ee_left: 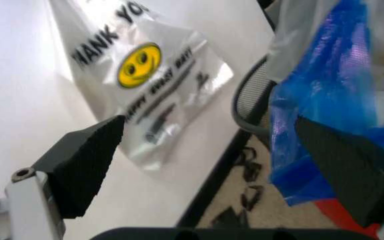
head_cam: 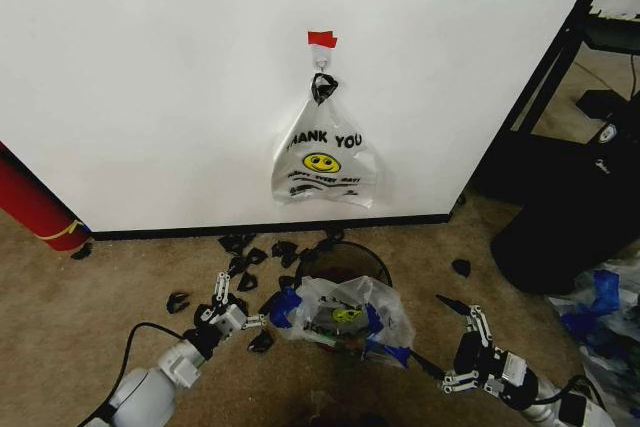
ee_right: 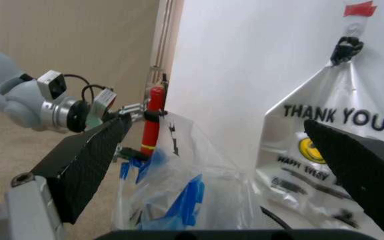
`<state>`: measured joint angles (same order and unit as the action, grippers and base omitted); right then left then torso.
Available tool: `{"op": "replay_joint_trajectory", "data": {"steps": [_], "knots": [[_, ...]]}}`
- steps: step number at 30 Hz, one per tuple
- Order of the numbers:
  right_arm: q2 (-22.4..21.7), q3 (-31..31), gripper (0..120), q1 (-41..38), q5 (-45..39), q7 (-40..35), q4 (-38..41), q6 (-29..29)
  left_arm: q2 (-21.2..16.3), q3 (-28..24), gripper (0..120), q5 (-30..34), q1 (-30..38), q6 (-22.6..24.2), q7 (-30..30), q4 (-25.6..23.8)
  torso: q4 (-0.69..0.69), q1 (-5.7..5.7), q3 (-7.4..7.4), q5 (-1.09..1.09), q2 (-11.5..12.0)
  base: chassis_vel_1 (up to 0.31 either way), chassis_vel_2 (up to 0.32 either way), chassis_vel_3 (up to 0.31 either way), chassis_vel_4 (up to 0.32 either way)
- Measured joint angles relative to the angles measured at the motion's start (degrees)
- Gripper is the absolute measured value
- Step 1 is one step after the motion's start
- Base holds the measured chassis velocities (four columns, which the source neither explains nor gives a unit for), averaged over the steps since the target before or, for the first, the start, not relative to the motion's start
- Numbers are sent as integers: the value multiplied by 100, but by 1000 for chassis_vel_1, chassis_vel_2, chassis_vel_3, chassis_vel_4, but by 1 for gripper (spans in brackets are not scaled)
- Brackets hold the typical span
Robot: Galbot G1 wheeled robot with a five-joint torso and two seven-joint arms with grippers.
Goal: Pick up the garbage bag from the wall and place it over the trash bin.
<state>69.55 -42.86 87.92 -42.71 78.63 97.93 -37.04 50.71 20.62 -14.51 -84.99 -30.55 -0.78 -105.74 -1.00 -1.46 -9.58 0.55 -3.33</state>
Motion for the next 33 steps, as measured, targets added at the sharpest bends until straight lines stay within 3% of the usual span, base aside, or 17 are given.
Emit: {"op": "replay_joint_trajectory", "data": {"steps": [7,12,15,20,21,25,27,30,33], "knots": [[50,56,100,1,172,-378,403,110,-152,-44,100,675,717,-91,43,243,-3,0,0,2,0,0,0,0,0],[96,422,100,-49,405,-2039,908,-164,-572,-385,100,2732,1384,-140,-713,19,-8,0,0,1,0,0,0,0,0],[40,704,100,-247,672,-2786,965,-260,-674,-440,100,3224,1429,-18,-998,-67,1,0,0,-2,0,0,0,0,0],[-18,895,100,-457,996,-3665,976,-300,-810,-862,100,3806,1841,263,-1535,91,1,0,-1,0,0,0,0,0,0],[-12,894,100,-478,1115,-3877,959,-315,-841,-1086,100,3942,2068,348,-1662,163,-5,0,-1,3,0,0,0,0,0],[97,875,100,-556,1440,-4420,857,-433,-887,-1662,100,4188,2738,850,-1993,303,-5,-1,-1,0,0,0,0,0,0],[111,868,100,-562,1474,-4490,854,-445,-885,-1710,100,4196,2797,934,-2013,307,-5,-1,-1,0,0,0,0,0,0],[216,847,100,-590,1803,-5201,858,-489,-756,-2158,100,4289,3275,1681,-2031,417,-4,0,-1,-1,0,0,0,0,0],[233,847,100,-612,1954,-5530,875,-488,-522,-2465,100,4304,3693,2139,-2010,673,-4,-1,-1,0,0,0,0,0,0]]}}
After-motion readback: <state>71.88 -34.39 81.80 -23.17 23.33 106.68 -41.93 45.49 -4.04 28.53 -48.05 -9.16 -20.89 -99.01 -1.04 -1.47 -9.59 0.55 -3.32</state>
